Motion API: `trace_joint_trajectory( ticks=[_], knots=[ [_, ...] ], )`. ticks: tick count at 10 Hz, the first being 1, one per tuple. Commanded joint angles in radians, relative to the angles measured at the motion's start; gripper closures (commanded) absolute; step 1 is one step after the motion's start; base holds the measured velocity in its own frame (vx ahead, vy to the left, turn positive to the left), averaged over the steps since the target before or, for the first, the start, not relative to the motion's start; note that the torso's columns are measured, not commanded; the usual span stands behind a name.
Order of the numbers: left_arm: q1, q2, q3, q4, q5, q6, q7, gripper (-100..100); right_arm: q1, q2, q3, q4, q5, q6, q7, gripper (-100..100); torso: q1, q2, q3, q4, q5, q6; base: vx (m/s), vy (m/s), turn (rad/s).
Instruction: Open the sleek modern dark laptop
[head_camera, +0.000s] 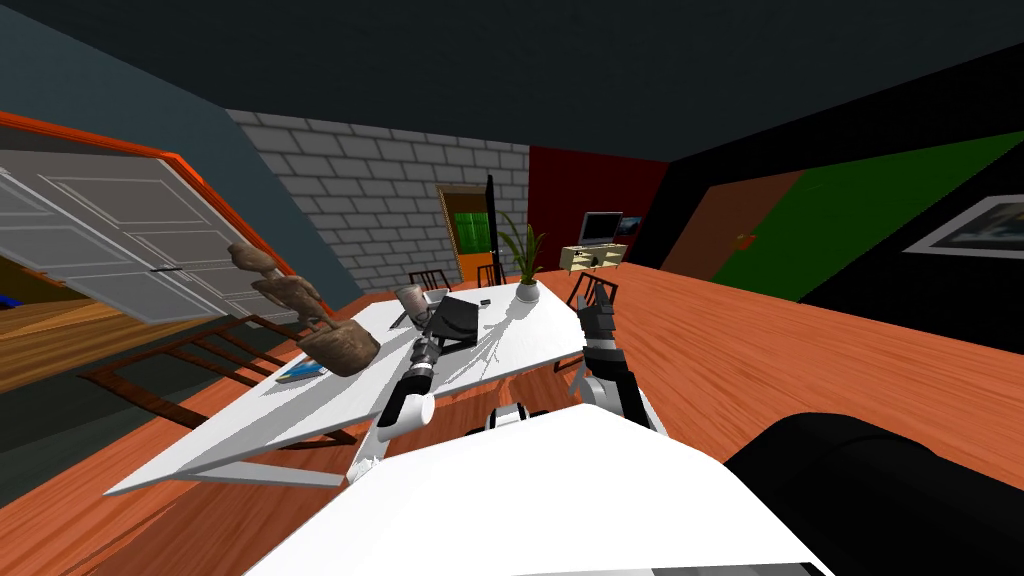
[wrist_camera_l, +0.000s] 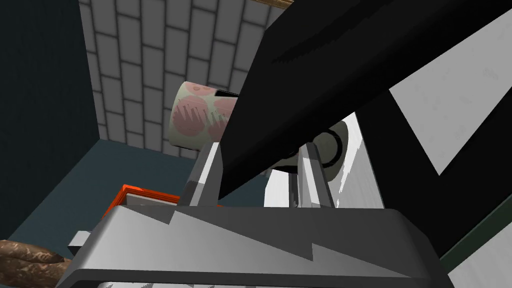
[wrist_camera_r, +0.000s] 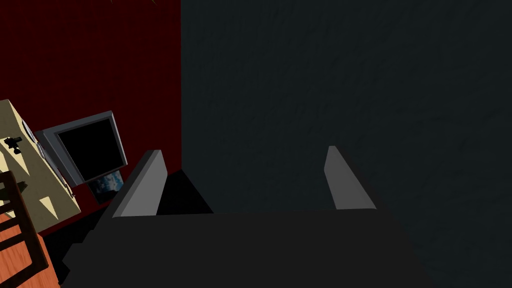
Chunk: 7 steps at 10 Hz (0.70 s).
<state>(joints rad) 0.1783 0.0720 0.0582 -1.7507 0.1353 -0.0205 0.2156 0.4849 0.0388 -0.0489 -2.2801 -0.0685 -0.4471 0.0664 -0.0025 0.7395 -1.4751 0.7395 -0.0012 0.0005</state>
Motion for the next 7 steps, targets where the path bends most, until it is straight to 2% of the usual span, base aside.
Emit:
trace_joint_trajectory(
  ticks=[1,2,7],
  knots=[
    [0.006,-0.015,-0.013,0.040,0.035,-0.055,0.039,100,0.000,0.000,0.000,0.000,0.000,0.000,0.000,0,0.001,0.000,0.000,0.001,0.000,0.000,0.012,0.061,-0.016],
    [0.016,-0.006,-0.005,-0.020,0.028,0.004,0.032,-100,0.000,0.000,0.000,0.000,0.000,0.000,0.000,0,0.001,0.000,0.000,0.000,0.000,-0.001,0.015,0.022,0.005],
    [0.040,0.007,0.006,-0.143,0.034,0.107,0.046,-100,0.000,0.000,0.000,0.000,0.000,0.000,0.000,0,0.002,0.001,0.000,0.001,0.000,0.000,0.014,-0.020,0.009]
  ],
)
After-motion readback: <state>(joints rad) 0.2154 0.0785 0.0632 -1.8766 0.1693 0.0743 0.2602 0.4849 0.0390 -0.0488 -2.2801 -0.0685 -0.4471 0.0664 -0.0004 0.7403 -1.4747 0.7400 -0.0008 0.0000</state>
